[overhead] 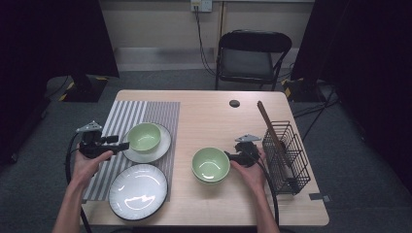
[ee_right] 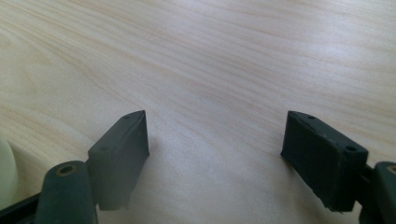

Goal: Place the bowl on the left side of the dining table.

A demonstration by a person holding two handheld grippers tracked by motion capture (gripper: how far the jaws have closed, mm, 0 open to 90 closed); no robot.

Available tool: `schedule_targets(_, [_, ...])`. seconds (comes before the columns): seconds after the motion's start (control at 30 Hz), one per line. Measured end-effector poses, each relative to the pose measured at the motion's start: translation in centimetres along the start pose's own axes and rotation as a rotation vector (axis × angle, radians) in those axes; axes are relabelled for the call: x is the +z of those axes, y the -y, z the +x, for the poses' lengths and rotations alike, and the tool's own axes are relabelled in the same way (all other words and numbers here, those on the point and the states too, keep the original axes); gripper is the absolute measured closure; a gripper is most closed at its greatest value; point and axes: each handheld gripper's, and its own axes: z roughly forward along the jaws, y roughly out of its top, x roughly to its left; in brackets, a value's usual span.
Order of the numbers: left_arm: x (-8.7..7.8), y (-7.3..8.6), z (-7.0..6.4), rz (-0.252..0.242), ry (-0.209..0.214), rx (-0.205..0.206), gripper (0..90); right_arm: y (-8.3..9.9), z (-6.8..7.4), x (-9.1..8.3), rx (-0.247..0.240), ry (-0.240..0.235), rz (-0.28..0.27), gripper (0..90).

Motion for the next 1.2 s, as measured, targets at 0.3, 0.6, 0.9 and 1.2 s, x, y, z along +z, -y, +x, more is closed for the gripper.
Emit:
schedule_targets(0.3, [-0.5,1.5,1.8,-0.021,-0.071,-0.043,22.6,0.0,0.0,0.0,0.0,0.0,0.0,22.1])
schedule_targets(0.6, [0.0,3.5,3.4,0.037,-0.169,-0.055,22.7,0.0,0.0,0.0,0.0,0.0,0.0,22.1])
schedule_targets(0.9, [1.0,4.2,3.4,0.103,-0.228,0.003,19.1,-0.6,-0.2,-0.3,0.01,-0.032,0.003,25.9])
schedule_targets(1.2, [1.8,5.1,3.8,0.153,-0.287,0.034,18.6,-1.8,-0.4,-2.1,0.049,-0.023,-0.094,30.7])
